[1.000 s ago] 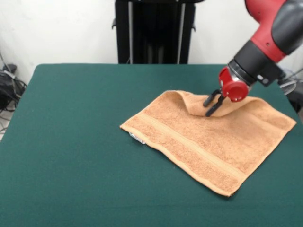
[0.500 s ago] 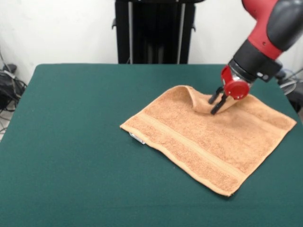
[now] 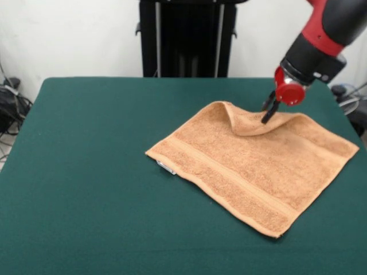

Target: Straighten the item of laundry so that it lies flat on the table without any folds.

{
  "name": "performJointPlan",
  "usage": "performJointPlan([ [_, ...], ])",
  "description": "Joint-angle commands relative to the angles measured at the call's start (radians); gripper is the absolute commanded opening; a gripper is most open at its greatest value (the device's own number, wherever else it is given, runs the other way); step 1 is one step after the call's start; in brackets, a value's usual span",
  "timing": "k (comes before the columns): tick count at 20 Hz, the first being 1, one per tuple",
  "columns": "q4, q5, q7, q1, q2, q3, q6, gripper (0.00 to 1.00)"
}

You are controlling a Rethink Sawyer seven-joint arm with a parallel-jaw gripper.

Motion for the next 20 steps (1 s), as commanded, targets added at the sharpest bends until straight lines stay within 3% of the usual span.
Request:
performJointPlan([
  [1,0.109,0.18,-0.025,-0.059,-0.106,0.204,0.065,1.0],
  [7,0.115,0.252,-0.052,-0.094,-0.124,0.274,0.033,1.0],
  [15,0.086,0.177,-0.156,-0.062,-0.111,0.191,-0.12,1.0],
  [20,0.006,0.152,-0.192,-0.07,-0.109,0.171,-0.211,1.0],
])
